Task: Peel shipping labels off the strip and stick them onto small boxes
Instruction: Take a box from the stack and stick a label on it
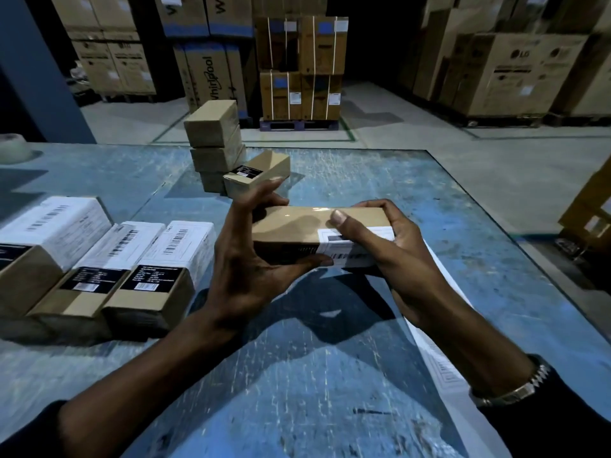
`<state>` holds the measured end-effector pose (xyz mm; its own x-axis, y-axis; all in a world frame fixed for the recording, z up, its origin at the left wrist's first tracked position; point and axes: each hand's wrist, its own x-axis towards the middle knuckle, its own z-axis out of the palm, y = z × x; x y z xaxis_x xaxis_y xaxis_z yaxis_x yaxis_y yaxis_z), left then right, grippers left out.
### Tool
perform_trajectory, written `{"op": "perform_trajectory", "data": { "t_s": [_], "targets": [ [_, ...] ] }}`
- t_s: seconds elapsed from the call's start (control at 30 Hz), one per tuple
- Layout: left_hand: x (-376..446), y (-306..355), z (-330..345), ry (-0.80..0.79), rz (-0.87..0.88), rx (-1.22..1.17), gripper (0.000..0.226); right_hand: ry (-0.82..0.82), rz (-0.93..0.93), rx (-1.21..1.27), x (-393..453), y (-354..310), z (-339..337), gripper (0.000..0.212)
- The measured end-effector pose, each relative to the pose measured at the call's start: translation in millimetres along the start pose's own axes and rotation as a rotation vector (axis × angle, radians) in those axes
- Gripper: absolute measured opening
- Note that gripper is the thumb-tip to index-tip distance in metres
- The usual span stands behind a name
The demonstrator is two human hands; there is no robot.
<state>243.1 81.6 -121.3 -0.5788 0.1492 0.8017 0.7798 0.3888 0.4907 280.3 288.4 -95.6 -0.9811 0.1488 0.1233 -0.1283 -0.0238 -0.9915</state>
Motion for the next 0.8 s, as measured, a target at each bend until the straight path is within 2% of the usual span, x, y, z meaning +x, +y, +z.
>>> {"op": "perform_trajectory", "data": {
  "t_s": [0.1, 0.2, 0.3, 0.37, 0.43, 0.47, 0.53, 0.63, 0.7, 0.8],
  "targets": [
    [4, 2, -2, 0.02, -0.058, -0.013, 0.115, 0.021, 0.01, 0.036, 5, -3, -5, 0.029],
    [6, 6, -1, 0.066, -0.138, -0.071, 0.119, 0.015, 0.054, 0.166, 7, -4, -7, 0.035],
    [3, 6, 0, 0.173, -0.289, -0.152, 0.103, 0.012, 0.128, 0.302, 5, -2, -1, 0.045],
    [0, 3, 3, 0.169, -0.401, -0.129, 0.084, -0.017, 0.167, 0.346, 4, 1, 5, 0.045],
    [-2, 4, 5, 0.117, -0.493, -0.099, 0.064, -0.055, 0.201, 0.373, 0, 2, 13, 0.032],
    [-2, 7, 5, 0.102, -0.532, -0.117, 0.061, -0.066, 0.218, 0.395, -1, 4, 16, 0.023],
    [0, 15, 7, 0.074, -0.573, -0.158, 0.075, -0.107, 0.273, 0.473, -1, 9, 17, 0.014],
    [3, 19, 11, 0.067, -0.606, -0.207, 0.115, -0.138, 0.328, 0.552, -1, 12, 17, 0.03],
    [3, 21, 14, 0.137, -0.71, -0.266, 0.134, -0.168, 0.351, 0.594, -2, 12, 18, 0.042],
    [4, 29, 17, 0.289, -0.889, -0.361, 0.156, -0.239, 0.343, 0.629, -8, 15, 23, 0.048]
  ]
}}
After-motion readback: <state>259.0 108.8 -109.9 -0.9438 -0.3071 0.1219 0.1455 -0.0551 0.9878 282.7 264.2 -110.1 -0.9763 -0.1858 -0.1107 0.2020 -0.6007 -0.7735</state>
